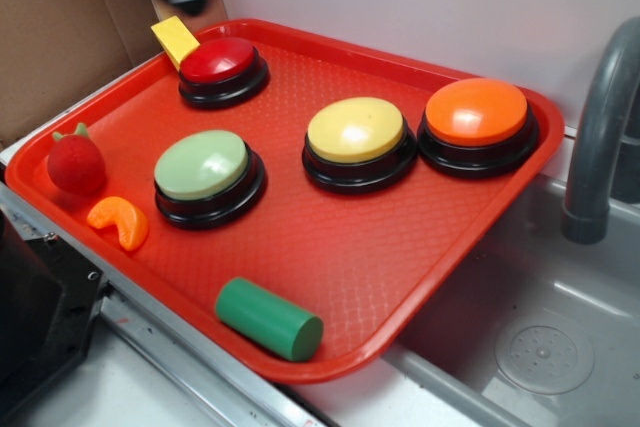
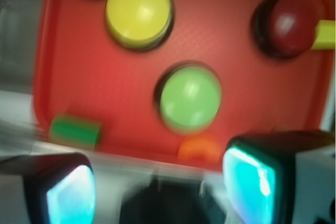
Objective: Push the yellow button.
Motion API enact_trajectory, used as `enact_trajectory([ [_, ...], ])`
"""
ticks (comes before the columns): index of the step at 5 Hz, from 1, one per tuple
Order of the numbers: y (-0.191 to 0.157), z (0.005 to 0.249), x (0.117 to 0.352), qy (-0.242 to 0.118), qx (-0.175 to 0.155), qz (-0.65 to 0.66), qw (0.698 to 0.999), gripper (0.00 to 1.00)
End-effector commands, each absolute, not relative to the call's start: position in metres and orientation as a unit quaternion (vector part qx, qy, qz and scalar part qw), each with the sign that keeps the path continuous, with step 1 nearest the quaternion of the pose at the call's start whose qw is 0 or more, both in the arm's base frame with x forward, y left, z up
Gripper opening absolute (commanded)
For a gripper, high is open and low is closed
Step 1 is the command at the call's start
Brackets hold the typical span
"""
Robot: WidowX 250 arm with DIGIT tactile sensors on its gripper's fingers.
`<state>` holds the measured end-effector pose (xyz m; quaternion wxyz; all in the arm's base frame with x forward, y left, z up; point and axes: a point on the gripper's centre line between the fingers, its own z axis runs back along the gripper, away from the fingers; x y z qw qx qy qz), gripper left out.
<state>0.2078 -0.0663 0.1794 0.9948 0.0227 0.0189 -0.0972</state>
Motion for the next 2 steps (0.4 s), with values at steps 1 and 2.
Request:
enact_trajectory([
  [1,-0.081,0.130,0.244,-0.051,0.069,-0.038,0.996,1.00],
  [2,-0.074,0.114,0.243,-0.050,0.094,-0.027,0.994,1.00],
])
